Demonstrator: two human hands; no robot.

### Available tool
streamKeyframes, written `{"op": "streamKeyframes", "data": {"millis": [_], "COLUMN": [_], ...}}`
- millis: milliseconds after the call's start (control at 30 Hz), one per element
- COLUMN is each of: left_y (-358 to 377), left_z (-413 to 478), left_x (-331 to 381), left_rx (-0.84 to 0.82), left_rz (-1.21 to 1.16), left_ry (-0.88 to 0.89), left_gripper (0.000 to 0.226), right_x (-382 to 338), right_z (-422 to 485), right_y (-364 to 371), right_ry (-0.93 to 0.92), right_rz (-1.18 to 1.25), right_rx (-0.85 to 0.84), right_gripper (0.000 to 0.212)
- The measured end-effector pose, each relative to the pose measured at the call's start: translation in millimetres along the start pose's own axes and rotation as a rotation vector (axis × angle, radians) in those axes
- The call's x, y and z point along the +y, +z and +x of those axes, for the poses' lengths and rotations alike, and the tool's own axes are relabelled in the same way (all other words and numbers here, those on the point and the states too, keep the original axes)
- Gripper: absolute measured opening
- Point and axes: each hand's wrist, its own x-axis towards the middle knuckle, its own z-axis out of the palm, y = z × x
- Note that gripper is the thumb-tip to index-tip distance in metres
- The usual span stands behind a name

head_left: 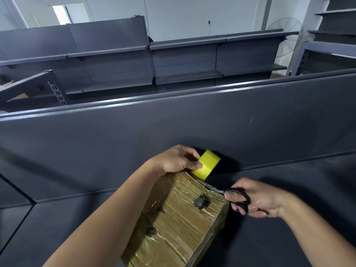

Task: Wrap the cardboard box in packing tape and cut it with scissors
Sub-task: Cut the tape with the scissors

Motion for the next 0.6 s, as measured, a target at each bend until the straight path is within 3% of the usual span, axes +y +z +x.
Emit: {"op": "streamKeyframes", "data": {"millis": [167,367,467,600], "left_y": [1,1,2,1], "left_z": [0,0,1,1], "left_x": [-2,-4,-5,-6], "left_rx": [0.01,0.007,0.003,0.001], "left_rz": [-0.019,-0.063,-0.071,-0.064], "left_ry": [0.024,0.034,0.039,0.047], "left_gripper": [0.005,0.005,0.005,0.006], "right_x": [8,29,39,43], "right_z": [-3,-13,-12,-5], "right_y": [-5,-14,-12,-6], "right_ry": [0.001,0.114,0.175,0.238], "right_rz": [-0.007,-0.133,-0.251,-0.617], "right_rx": [0.006,0.016,0.113,0.331], "right_gripper": [0.056,0.034,0.04,0.053]}}
